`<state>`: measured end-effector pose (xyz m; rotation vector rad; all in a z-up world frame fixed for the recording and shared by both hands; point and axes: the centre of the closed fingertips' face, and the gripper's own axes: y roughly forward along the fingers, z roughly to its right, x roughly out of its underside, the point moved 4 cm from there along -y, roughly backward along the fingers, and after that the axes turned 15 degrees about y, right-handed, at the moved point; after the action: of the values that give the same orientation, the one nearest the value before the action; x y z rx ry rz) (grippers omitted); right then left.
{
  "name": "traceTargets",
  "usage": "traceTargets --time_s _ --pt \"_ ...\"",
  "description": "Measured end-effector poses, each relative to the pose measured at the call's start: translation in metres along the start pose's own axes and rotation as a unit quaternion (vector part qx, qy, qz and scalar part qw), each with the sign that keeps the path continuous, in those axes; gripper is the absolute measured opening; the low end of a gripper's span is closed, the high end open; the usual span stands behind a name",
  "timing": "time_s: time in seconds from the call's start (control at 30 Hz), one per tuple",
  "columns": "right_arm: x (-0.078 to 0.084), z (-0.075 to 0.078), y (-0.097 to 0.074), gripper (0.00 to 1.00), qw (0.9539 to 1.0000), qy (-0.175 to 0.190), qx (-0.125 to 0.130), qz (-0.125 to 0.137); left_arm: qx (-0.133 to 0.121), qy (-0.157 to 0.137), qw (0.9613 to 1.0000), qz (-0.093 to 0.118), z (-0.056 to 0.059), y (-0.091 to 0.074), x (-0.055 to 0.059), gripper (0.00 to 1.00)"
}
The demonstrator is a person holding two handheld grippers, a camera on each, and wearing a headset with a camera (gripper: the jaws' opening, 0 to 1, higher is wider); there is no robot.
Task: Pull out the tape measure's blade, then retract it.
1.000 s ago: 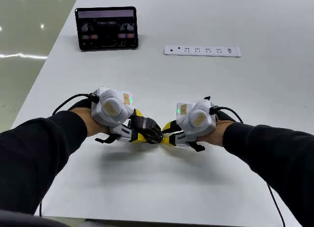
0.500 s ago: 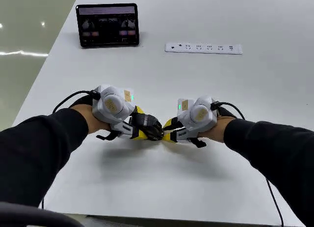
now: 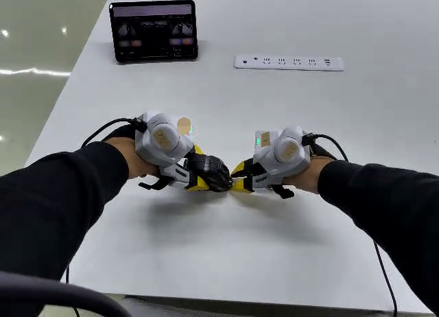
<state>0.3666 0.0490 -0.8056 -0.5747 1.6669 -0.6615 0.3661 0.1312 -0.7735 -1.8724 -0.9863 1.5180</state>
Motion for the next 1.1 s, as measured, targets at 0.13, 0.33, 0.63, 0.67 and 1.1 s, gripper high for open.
traceTargets --time_s 0.13,0.33,0.63,0.67,1.1 --pt "0.0002 -0.0015 0.0001 0.06 1.0000 0.000 -0.002 -0.001 -0.001 0.000 1.0000 -0.002 0.0009 -0.0004 -0.0009 0.32" --pt "0.0007 -0.0009 -0.0008 0.06 1.0000 0.000 -0.002 -0.002 -0.001 -0.002 1.0000 -0.004 0.0013 -0.0006 -0.0015 0.32" --pt "0.0010 -0.0014 -0.0019 0.06 1.0000 0.002 -0.004 -0.003 0.003 -0.001 1.0000 -0.004 0.0012 -0.0006 -0.0017 0.32" --pt "0.0011 -0.0013 -0.0021 0.06 1.0000 0.003 -0.005 -0.003 0.003 -0.001 1.0000 -0.004 0.0011 -0.0005 -0.0015 0.32" --pt "0.0048 -0.0004 -0.0073 0.06 1.0000 0.002 -0.003 -0.005 0.002 -0.006 1.0000 -0.004 -0.0005 0.0003 0.0006 0.32"
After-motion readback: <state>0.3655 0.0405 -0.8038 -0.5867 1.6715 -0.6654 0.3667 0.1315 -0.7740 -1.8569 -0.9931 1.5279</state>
